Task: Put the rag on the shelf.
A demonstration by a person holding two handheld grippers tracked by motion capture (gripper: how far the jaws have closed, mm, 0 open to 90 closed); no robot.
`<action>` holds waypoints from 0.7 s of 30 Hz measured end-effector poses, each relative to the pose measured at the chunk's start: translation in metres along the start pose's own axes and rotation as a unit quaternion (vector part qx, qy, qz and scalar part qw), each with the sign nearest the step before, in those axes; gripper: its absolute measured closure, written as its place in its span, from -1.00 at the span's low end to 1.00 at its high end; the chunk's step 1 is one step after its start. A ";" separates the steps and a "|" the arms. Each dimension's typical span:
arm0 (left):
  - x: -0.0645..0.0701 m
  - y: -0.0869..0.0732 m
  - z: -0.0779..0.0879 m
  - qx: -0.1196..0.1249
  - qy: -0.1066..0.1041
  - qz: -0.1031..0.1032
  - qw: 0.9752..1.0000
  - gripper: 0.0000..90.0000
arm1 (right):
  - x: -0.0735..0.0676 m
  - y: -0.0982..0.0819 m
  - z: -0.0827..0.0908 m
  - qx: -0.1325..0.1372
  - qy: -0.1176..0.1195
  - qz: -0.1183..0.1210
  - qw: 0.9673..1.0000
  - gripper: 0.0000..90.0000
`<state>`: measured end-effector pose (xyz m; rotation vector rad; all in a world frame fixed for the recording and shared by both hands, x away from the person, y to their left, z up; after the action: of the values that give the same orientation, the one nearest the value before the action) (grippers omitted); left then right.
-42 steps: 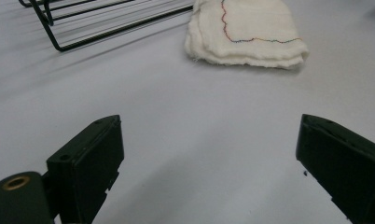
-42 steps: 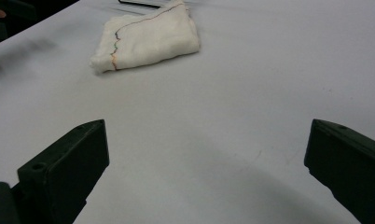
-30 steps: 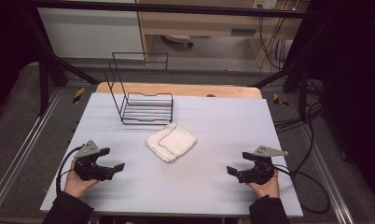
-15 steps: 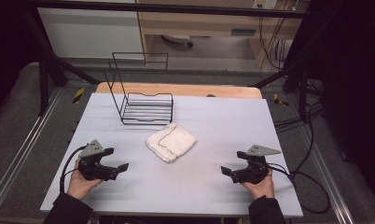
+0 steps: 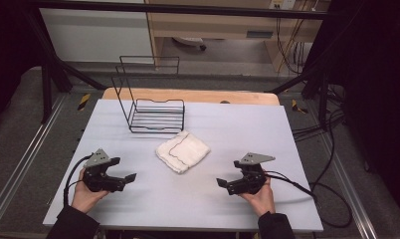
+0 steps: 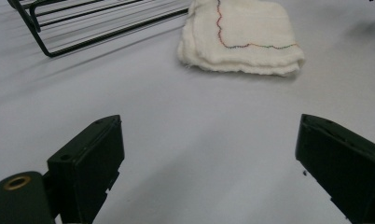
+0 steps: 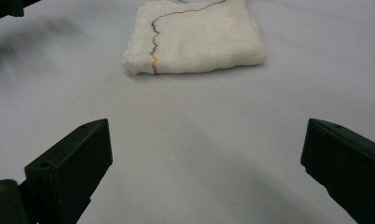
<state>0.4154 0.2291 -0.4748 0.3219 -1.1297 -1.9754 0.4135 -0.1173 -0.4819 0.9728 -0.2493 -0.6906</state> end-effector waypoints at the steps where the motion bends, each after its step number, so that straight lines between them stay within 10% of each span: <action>1: 0.000 0.000 0.000 0.000 0.001 0.000 1.000 -0.83 | -0.003 0.002 -0.002 -0.002 0.001 0.001 1.000 -0.92; 21: -0.007 -0.002 0.002 -0.002 0.009 0.001 1.000 -0.83 | -0.047 0.037 -0.056 -0.012 0.013 0.029 0.999 -0.73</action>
<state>0.4172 0.2360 -0.4764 0.3358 -1.1136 -1.9682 0.4205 -0.0359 -0.4771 0.9485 -0.2444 -0.6259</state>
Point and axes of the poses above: each handheld gripper's, and its own axes: z roughly backward along the jaws, y roughly out of its top, x roughly to its right, the point moved 9 cm from there along -z, roughly forward along the jaws, and after that the axes turned 5 degrees about z, right-handed, at the moved point
